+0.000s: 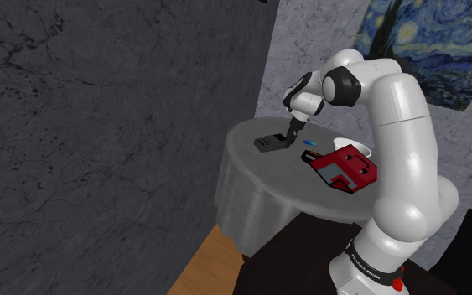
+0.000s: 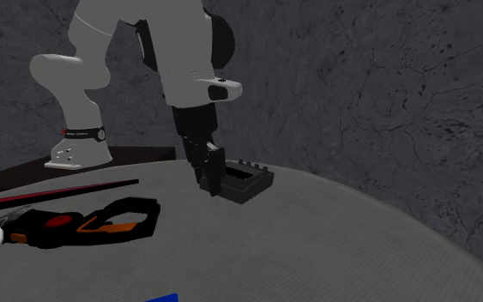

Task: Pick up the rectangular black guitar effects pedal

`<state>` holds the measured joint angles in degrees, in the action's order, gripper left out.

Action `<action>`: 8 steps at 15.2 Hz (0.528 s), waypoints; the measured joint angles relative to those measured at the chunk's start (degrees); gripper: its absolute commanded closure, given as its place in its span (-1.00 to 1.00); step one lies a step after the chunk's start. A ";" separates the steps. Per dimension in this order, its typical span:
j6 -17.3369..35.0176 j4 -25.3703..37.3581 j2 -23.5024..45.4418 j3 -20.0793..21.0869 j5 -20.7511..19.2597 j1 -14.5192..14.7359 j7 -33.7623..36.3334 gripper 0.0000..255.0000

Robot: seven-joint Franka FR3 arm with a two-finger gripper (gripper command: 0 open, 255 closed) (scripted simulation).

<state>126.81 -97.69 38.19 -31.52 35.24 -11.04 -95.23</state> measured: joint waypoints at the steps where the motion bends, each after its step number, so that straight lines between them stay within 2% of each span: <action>1: -0.38 0.01 -0.42 -0.21 -0.28 0.14 0.21 1.00; 8: -3.74 0.42 -3.78 -1.93 -2.66 1.17 1.90 1.00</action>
<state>123.07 -97.27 34.41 -33.44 32.58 -9.87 -93.33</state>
